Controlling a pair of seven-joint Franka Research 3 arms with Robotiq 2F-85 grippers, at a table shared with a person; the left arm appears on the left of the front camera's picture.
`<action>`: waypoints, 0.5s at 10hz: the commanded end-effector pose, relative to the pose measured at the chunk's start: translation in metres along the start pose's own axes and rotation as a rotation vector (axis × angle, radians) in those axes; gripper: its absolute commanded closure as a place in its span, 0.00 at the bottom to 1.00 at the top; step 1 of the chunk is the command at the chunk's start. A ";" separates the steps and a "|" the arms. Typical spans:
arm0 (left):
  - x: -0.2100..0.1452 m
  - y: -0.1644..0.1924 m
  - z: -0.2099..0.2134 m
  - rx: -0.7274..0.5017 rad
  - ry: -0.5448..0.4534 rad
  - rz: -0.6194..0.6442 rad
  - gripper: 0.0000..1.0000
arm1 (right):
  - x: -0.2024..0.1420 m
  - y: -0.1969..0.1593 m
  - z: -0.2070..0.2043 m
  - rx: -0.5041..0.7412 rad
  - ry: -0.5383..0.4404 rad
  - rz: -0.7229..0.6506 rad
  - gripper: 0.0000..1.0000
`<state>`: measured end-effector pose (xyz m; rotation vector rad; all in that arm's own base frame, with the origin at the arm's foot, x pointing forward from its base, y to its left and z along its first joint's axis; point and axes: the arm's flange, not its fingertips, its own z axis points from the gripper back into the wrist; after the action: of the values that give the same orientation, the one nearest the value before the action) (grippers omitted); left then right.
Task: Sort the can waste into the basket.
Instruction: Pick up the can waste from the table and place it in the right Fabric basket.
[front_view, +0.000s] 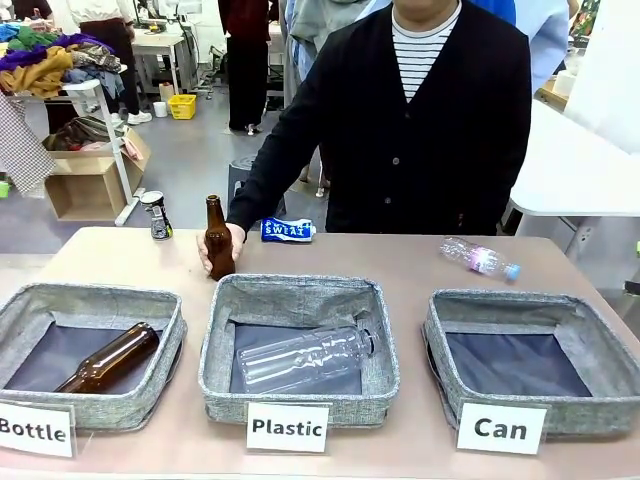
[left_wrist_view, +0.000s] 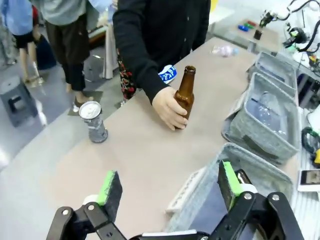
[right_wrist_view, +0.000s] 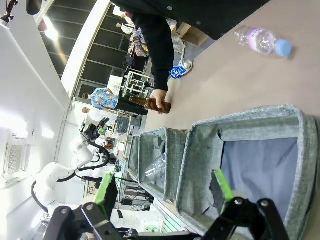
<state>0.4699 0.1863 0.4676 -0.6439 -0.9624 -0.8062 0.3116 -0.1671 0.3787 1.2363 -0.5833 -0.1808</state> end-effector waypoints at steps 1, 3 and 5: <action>0.032 0.014 -0.020 -0.036 0.093 -0.034 0.00 | 0.002 0.001 -0.001 0.014 -0.014 0.027 0.00; 0.057 0.016 -0.025 -0.032 0.157 -0.027 0.00 | 0.002 0.001 -0.001 0.014 -0.014 0.027 0.00; 0.031 0.003 0.029 0.066 0.051 0.097 0.00 | 0.002 0.001 -0.001 0.014 -0.014 0.027 0.00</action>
<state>0.5023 0.1757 0.5090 -0.5885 -0.8578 -0.8108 0.3117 -0.1671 0.3788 1.2363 -0.5834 -0.1805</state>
